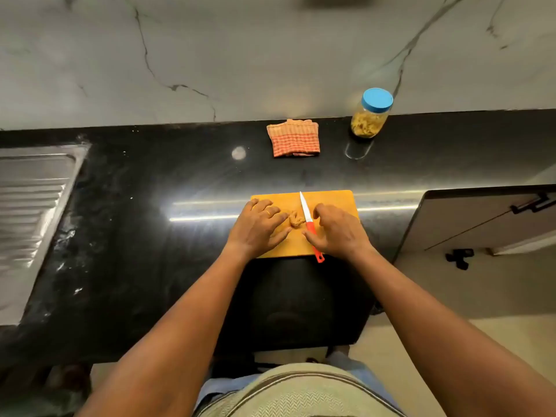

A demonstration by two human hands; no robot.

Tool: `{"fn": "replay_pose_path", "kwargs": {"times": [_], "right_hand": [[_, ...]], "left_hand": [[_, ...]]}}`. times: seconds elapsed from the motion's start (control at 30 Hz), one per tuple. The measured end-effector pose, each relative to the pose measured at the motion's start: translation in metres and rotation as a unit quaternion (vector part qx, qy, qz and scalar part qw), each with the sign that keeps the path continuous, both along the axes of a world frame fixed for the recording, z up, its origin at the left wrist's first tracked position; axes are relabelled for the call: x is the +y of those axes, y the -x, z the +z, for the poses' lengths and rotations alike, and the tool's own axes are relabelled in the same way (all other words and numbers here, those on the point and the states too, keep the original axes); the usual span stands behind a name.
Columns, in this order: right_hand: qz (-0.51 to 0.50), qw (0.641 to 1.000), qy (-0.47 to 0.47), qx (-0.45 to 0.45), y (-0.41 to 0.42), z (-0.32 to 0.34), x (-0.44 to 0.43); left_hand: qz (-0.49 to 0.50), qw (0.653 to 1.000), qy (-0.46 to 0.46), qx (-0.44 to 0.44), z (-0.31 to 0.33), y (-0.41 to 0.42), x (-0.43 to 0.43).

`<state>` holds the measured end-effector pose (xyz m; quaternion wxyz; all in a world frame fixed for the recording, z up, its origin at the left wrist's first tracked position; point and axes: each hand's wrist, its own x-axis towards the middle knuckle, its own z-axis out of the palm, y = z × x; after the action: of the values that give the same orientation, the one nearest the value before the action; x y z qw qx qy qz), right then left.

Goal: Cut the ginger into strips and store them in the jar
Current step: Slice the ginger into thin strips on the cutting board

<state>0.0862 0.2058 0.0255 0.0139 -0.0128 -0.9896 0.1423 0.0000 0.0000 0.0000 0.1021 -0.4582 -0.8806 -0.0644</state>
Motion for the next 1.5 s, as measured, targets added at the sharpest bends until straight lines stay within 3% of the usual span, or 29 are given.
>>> {"fn": "replay_pose_path", "kwargs": {"times": [0.13,0.27,0.47,0.63,0.9,1.5], "right_hand": [[0.015,0.998,0.026,-0.057,-0.002,-0.002,-0.001],[0.006,0.995,0.069,-0.066,0.002,-0.002,-0.002],[0.001,0.995,0.06,-0.08,0.007,-0.003,-0.005],[-0.013,0.997,0.064,-0.046,0.007,-0.015,0.003],[-0.029,0.984,0.16,0.08,0.006,-0.035,0.01],[-0.027,0.937,0.329,0.116,0.001,-0.047,0.017]], "left_hand": [[0.002,1.0,0.002,-0.021,0.0,-0.002,0.003],[0.002,1.0,-0.017,-0.024,0.0,-0.003,0.01],[-0.007,0.998,-0.04,-0.04,-0.003,-0.002,0.019],[-0.01,0.995,-0.09,-0.05,-0.019,0.003,0.021],[-0.016,0.975,-0.214,-0.057,-0.048,0.008,0.021],[-0.018,0.956,-0.248,-0.156,-0.043,0.006,0.018]]}}
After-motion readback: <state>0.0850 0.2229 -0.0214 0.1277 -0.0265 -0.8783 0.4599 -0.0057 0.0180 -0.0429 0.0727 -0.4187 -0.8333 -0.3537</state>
